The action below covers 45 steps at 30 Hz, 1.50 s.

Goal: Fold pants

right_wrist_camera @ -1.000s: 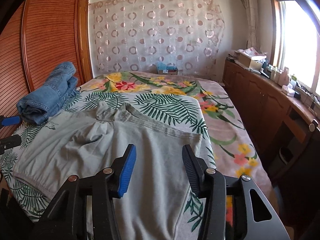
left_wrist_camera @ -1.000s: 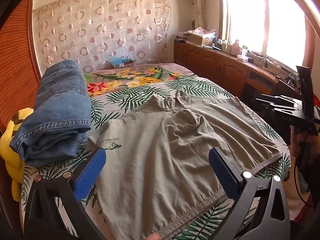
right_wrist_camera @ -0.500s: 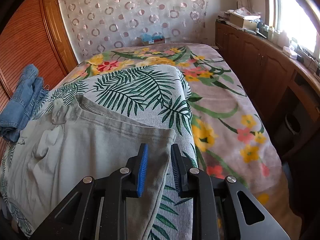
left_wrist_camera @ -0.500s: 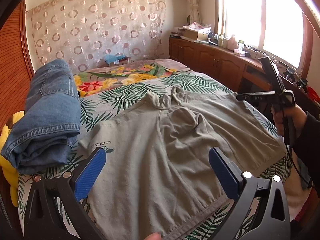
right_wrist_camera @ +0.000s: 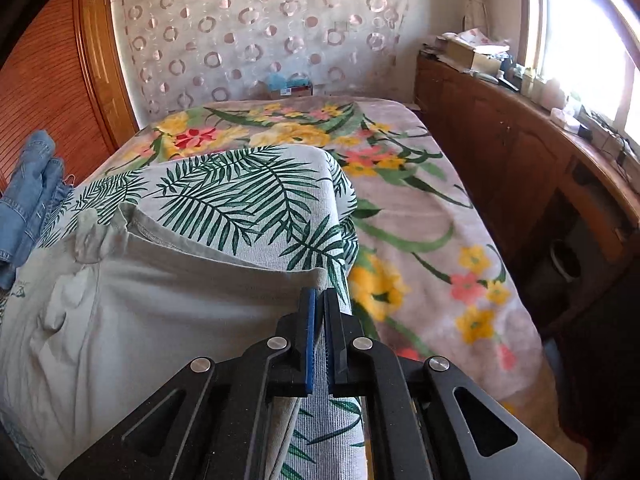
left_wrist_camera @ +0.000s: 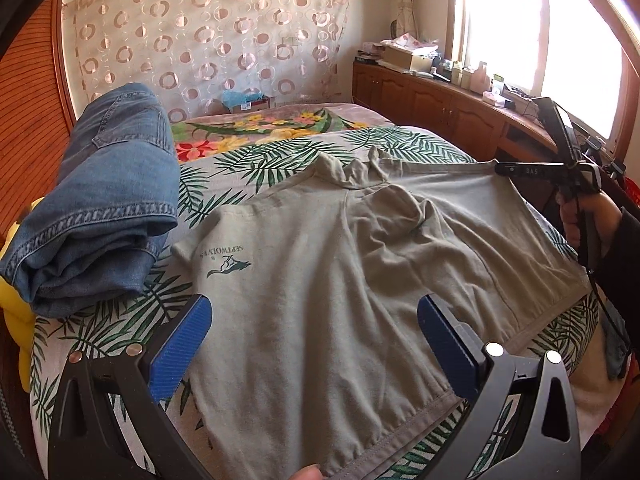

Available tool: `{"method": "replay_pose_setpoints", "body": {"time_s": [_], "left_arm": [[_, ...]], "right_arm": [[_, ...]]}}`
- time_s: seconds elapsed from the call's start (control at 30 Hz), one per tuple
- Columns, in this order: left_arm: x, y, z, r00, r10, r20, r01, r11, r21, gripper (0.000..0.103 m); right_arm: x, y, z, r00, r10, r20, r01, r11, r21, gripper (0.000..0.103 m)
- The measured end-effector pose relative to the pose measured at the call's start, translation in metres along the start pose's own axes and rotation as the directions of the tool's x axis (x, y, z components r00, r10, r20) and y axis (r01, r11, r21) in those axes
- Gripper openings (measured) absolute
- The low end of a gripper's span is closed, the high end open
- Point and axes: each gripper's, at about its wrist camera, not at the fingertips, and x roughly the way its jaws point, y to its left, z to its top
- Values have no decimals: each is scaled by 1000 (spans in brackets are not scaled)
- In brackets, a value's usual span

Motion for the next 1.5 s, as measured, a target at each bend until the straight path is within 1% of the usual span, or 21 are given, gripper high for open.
{"method": "replay_pose_setpoints", "body": {"time_s": [0.13,0.17,0.2,0.27,0.4,0.5,0.57,0.63,0.7,0.8,0.87,0.97,1.0,1.03,1.07,1.1,1.17,1.2,1.3,1.47,1.5], "left_arm": [[-3,7,-3,1000,8,-3,-8,1000,-10,103],[-4,10,-5,1000,12,-5,-12,1000,-15,103],[-6,13,-7,1000,12,-6,-12,1000,-23,103],[-8,17,-10,1000,14,-7,-15,999,-31,103],[-10,23,-18,1000,21,-16,-22,999,-42,103],[-13,28,-25,999,22,-29,-23,998,-56,103],[-15,30,-30,999,20,-34,-22,998,-65,103],[-15,32,-34,999,24,-41,-27,997,-69,103],[-15,32,-38,998,27,-49,-31,997,-67,103],[-15,31,-43,998,21,-60,-25,997,-66,103],[-13,31,-47,997,21,-70,-26,997,-70,103],[-11,32,-51,996,19,-84,-25,997,-75,103],[-10,33,-52,996,22,-89,-28,997,-75,103],[-9,33,-53,995,24,-93,-31,997,-74,103],[-9,33,-54,995,25,-97,-32,997,-73,103],[-9,34,-55,995,26,-99,-33,997,-74,103],[-10,36,-56,995,25,-99,-33,996,-80,103],[-10,37,-57,995,26,-100,-34,996,-84,103],[-13,40,-60,994,29,-101,-39,995,-93,103],[-21,49,-69,994,33,-102,-44,993,-111,103],[-23,51,-72,994,31,-101,-43,992,-117,103]], "right_arm": [[-11,8,-7,999,-52,4,52,998,-33,4],[-14,9,-10,998,-59,7,59,998,-35,9],[-20,10,-13,998,-55,12,55,998,-36,10],[-22,10,-21,999,-33,29,34,998,-43,11],[-44,18,-43,998,22,62,-17,997,-76,22],[-65,27,-67,995,70,67,-65,994,-83,24],[-80,29,-87,995,81,64,-75,993,-91,24],[-87,23,-103,996,67,53,-62,994,-94,26],[-96,16,-115,998,46,38,-43,996,-77,32],[-101,6,-125,999,41,8,-41,997,-66,38],[-103,4,-128,1000,28,-14,-29,997,-69,38],[-100,4,-121,999,39,-33,-41,997,-72,38],[-99,4,-119,999,39,-32,-41,996,-82,32],[-100,3,-119,999,39,-30,-42,995,-89,23],[-102,2,-119,998,50,-32,-52,994,-93,7],[-103,2,-118,999,39,-32,-42,994,-102,3],[-96,6,-115,1000,-11,-26,8,992,-123,3],[-96,4,-115,1000,-10,-27,6,994,-114,3],[-96,3,-116,1000,-2,-19,0,994,-110,3],[-104,16,-115,998,48,26,-46,996,-81,3],[-106,18,-116,998,60,33,-57,995,-79,6]]}}
